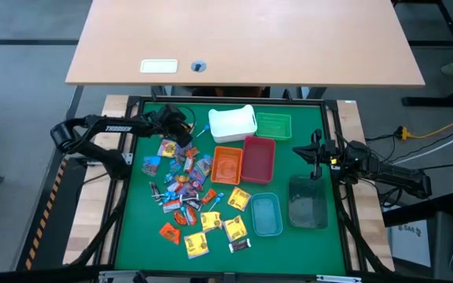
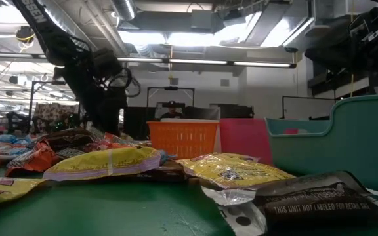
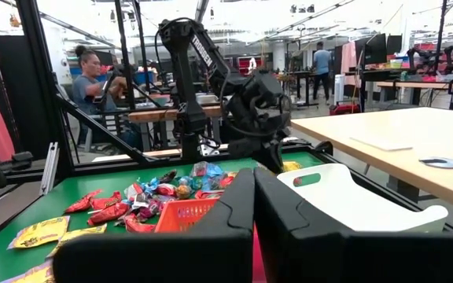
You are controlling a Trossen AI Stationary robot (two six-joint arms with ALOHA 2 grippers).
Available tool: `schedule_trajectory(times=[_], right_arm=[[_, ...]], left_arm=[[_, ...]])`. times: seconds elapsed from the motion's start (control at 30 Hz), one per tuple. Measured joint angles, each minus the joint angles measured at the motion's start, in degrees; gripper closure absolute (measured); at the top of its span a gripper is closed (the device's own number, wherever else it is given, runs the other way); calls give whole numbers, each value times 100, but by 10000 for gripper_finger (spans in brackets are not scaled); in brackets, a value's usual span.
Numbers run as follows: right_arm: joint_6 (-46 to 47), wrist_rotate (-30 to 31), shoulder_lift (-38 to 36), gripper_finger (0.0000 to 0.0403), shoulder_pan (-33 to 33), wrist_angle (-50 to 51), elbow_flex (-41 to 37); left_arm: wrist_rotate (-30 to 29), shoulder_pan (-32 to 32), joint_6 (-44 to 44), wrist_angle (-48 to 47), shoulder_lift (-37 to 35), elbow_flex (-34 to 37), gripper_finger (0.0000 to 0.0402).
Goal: Sort candy
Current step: Put the yellow bag of candy into the white bin
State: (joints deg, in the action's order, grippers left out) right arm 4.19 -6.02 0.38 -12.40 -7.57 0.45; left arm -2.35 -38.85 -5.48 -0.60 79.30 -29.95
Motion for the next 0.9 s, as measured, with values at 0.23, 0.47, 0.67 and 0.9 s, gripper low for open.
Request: schedule_trajectory(times=[0.23,0.47,0.67,0.9], right_arm=[[0,0,0,400,0,-4,0],[0,0,0,400,2,-4,0],[0,0,0,400,2,-4,0],[1,0,0,400,0,-2,0]], left_arm=[[14,2,-182,116,-724,-2,401],[279,215,-1252,1541,-911,-9,401],[126,771,-1388,3278,-256,-22,401],[-367,1142,-1346,4566,581,-20,393]])
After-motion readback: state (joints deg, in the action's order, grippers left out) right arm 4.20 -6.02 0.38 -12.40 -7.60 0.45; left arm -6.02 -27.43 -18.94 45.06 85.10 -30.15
